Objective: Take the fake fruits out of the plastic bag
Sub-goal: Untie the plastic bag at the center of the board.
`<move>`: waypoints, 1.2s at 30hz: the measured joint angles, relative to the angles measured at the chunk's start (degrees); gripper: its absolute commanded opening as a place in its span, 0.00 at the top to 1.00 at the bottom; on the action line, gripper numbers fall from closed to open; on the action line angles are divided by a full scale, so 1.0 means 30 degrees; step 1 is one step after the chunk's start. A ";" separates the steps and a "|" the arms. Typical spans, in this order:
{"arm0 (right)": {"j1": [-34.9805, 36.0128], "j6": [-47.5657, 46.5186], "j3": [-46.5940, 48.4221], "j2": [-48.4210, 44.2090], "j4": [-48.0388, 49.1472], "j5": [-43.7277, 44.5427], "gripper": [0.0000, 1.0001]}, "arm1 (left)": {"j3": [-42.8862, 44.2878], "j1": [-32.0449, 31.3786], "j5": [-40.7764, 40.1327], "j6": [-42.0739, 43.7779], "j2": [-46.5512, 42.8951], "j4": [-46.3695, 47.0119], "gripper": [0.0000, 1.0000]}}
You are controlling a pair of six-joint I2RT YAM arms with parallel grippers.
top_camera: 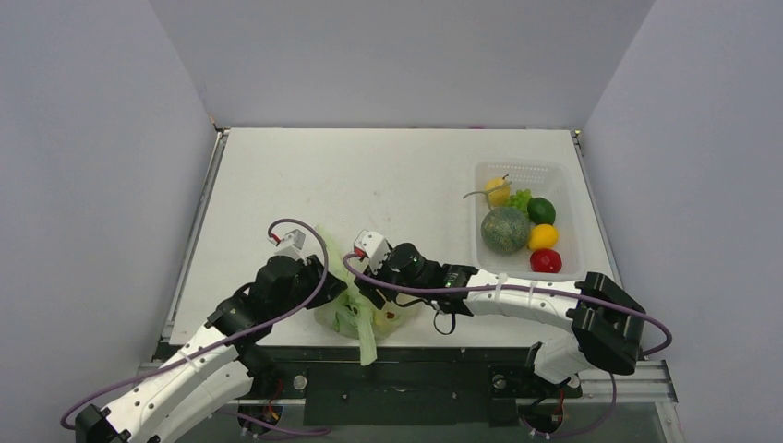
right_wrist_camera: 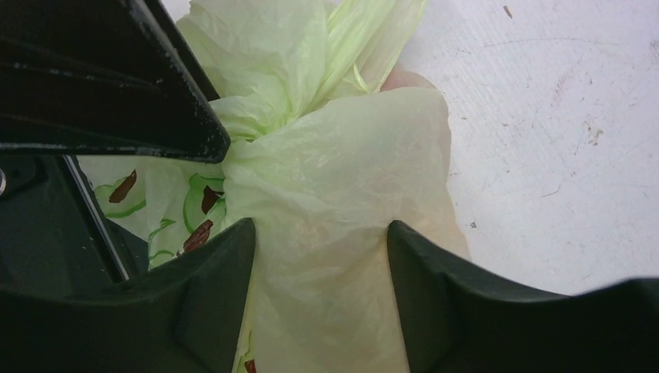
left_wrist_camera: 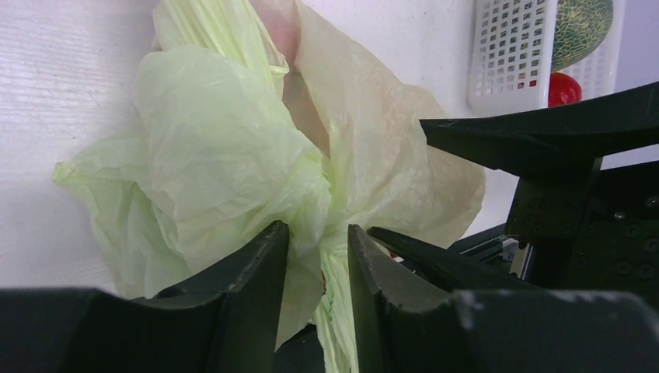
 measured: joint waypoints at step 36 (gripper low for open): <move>-0.7949 0.8058 -0.5785 -0.2135 0.9530 -0.6550 1.00 | 0.1792 -0.0109 -0.6462 -0.3359 -0.7905 -0.8422 0.69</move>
